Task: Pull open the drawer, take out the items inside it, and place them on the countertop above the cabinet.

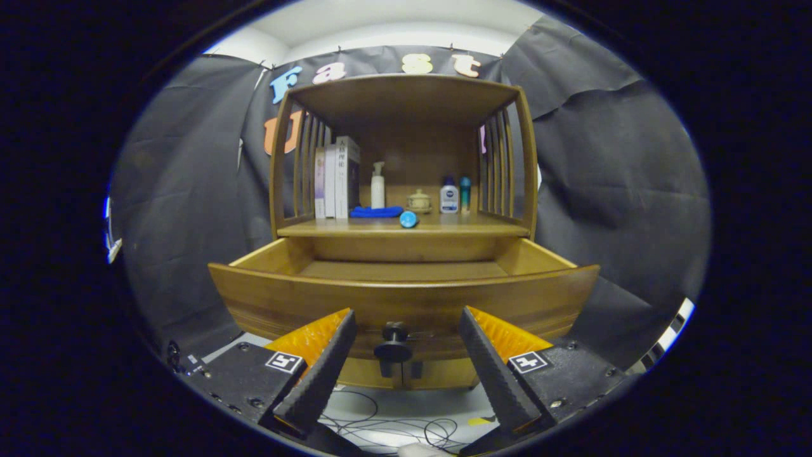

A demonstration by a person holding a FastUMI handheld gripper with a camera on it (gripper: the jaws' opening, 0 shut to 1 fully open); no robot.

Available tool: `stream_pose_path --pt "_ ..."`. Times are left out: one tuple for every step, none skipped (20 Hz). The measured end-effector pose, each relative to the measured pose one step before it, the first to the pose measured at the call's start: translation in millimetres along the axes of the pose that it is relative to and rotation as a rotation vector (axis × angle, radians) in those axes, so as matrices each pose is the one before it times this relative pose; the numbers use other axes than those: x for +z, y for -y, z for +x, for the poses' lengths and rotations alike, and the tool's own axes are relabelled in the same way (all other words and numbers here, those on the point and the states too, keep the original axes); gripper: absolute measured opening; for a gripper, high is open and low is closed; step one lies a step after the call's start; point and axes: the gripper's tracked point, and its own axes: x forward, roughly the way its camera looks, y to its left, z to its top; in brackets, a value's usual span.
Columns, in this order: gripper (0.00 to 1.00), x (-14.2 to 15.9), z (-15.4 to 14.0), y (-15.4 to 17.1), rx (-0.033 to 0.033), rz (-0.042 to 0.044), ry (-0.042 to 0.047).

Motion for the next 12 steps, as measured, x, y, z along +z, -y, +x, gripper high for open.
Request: stream_pose_path --pt "1.00 -3.52 6.59 -1.52 -0.00242 -0.00546 -0.00571" --pt "1.00 -2.43 7.10 0.45 -0.00791 -0.00643 -0.00543" --pt "1.00 -1.65 5.47 -1.38 -0.00231 -0.00915 0.00097" --pt "1.00 -0.62 4.09 -1.57 -0.00238 -0.00549 -0.00100" --pt "1.00 0.08 3.97 -2.80 0.00408 -0.00468 0.00279" --pt "1.00 -0.73 3.46 -1.75 0.00169 -0.00363 0.00170" --pt "1.00 0.20 3.79 0.88 -0.00373 -0.00132 0.00230" --pt "1.00 -0.07 4.23 1.86 -0.00945 -0.00032 -0.00059" --pt "1.00 -0.65 1.16 1.80 -0.00837 0.00459 -0.00482" --pt "1.00 2.43 -1.38 -1.76 -0.00198 0.00876 0.01737" --pt "1.00 -0.63 0.45 -0.82 0.00044 -0.00132 0.00203" --pt "1.00 0.16 1.24 0.98 0.00005 0.00176 0.00721"
